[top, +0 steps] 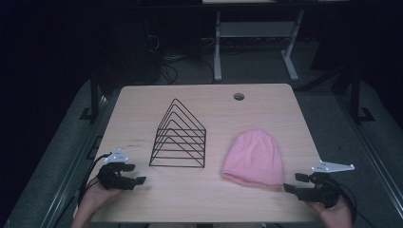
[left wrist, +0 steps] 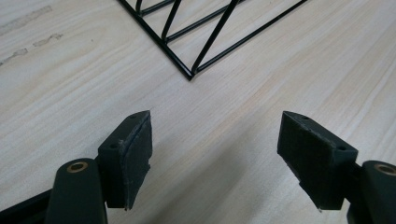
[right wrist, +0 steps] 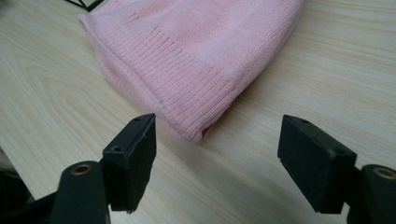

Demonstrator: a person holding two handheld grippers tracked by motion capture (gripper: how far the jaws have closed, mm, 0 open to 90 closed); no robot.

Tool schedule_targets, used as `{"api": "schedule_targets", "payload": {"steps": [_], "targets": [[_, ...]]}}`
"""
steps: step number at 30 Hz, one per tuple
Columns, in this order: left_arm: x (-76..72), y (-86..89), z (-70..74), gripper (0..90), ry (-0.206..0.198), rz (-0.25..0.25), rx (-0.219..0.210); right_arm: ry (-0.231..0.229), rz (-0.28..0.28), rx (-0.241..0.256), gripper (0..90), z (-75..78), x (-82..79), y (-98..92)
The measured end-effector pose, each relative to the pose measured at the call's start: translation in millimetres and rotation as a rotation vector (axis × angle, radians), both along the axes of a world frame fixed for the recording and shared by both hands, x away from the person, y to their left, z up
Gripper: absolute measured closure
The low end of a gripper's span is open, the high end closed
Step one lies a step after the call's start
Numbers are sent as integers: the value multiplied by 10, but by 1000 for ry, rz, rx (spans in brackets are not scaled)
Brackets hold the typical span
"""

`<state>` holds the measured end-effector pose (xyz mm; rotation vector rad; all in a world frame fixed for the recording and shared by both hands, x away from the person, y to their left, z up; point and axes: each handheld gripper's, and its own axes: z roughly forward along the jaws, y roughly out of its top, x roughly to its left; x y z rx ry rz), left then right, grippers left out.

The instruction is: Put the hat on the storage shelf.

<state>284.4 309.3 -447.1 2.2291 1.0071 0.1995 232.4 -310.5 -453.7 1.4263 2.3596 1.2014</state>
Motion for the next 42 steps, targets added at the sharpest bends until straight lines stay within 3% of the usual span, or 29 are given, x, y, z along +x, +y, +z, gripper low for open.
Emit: {"api": "schedule_targets", "payload": {"steps": [22, 34, 42], "targets": [[-12, -17, 12, 265, -2, -6, -2, -15, 25, 7, 211, 92, 34, 125], [-7, -15, 24, 264, -3, 1, -12, -6, 59, 6, 193, 219, 271, 256], [-9, -82, 4, 264, 5, -19, 11, 7, 69, 1, 180, 289, 475, 259]]}}
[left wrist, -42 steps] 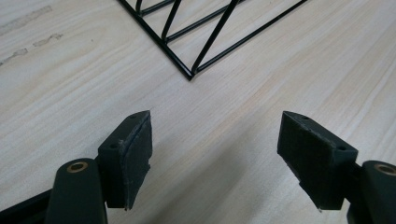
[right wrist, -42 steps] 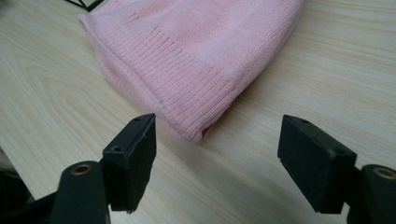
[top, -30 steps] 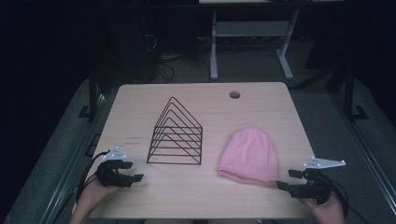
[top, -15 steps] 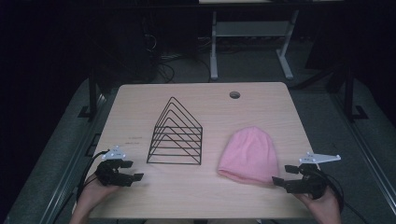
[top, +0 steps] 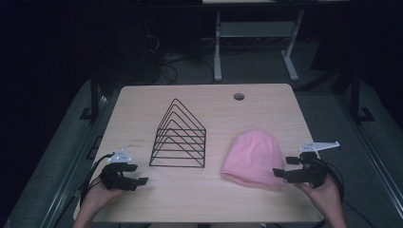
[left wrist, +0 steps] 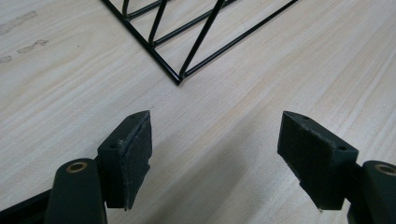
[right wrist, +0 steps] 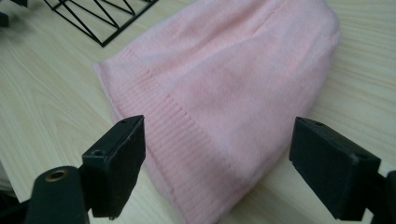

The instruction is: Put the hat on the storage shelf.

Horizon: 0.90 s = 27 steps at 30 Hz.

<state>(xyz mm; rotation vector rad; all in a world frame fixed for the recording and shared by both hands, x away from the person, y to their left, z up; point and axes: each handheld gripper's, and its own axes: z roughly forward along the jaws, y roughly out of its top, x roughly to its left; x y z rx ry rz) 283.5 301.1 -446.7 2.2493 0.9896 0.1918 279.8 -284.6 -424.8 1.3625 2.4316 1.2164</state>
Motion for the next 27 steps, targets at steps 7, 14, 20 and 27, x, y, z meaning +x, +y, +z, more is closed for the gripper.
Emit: {"api": "schedule_targets", "payload": {"steps": [7, 14, 20, 27], "targets": [[2, 7, 0, 264, -2, -3, 2, 21, 9, -8, 179, 44, 228, 18], [1, -4, -3, 264, -1, 2, -9, 34, 16, -12, 177, 75, 390, 31], [6, 12, 0, 264, -1, 0, -9, 50, 24, -27, 172, 117, 528, 74], [6, 21, 11, 264, 2, 0, -5, 79, 39, -65, 172, 166, 735, 166]]}}
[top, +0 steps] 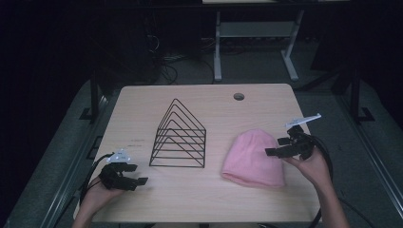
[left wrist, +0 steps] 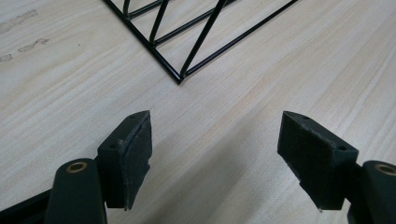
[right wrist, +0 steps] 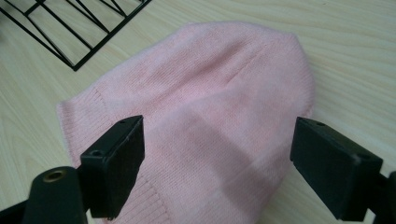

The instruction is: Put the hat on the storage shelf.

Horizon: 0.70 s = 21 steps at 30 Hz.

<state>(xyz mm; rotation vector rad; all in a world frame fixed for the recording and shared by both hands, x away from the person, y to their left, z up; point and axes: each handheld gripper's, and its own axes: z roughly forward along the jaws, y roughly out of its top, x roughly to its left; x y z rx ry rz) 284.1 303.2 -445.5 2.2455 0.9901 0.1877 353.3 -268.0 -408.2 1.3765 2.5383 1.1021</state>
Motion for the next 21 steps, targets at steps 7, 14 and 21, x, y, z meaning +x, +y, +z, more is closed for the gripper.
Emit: {"api": "schedule_targets", "payload": {"steps": [7, 14, 21], "targets": [[5, 14, 3, 264, -2, -2, 0, 41, 3, -24, 177, -19, 209, 38], [13, 1, 1, 264, -3, -11, 4, 58, -4, -30, 194, -15, 344, 21], [13, 18, 2, 264, 1, -5, 3, 93, -11, -48, 223, -90, 514, 8]]}}
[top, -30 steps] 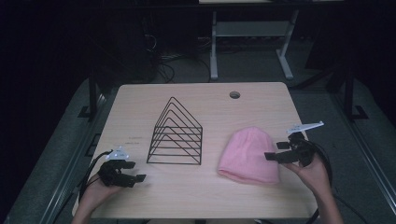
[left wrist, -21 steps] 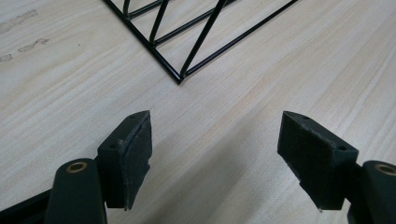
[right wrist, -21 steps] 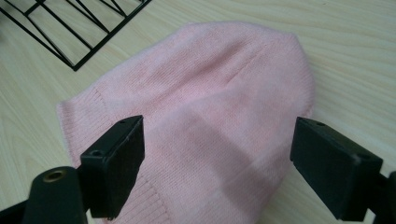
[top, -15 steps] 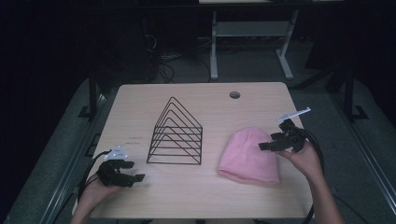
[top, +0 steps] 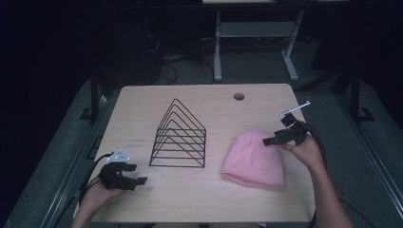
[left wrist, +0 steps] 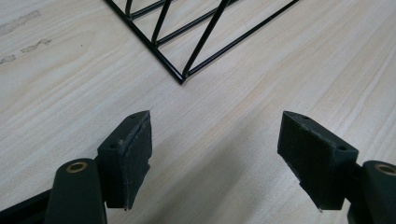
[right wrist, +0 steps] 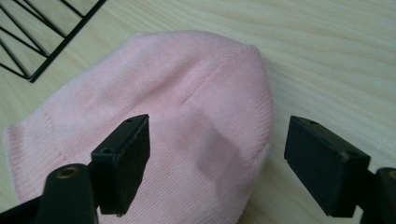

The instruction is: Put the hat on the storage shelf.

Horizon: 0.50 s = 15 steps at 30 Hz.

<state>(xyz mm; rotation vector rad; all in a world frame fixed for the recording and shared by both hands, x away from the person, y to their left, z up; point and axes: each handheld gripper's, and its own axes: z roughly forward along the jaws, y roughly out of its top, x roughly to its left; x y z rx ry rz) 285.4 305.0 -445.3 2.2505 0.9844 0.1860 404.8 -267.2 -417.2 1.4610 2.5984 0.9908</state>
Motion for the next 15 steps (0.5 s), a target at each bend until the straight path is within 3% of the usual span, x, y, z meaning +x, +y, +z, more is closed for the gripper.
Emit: {"api": "schedule_targets", "payload": {"steps": [4, 15], "targets": [[2, -3, -11, 264, 2, 6, -4, 16, -14, -1, 250, -45, 53, -18], [13, 6, -11, 264, 1, 4, 1, 65, -21, 7, 451, -202, 187, -15]]}}
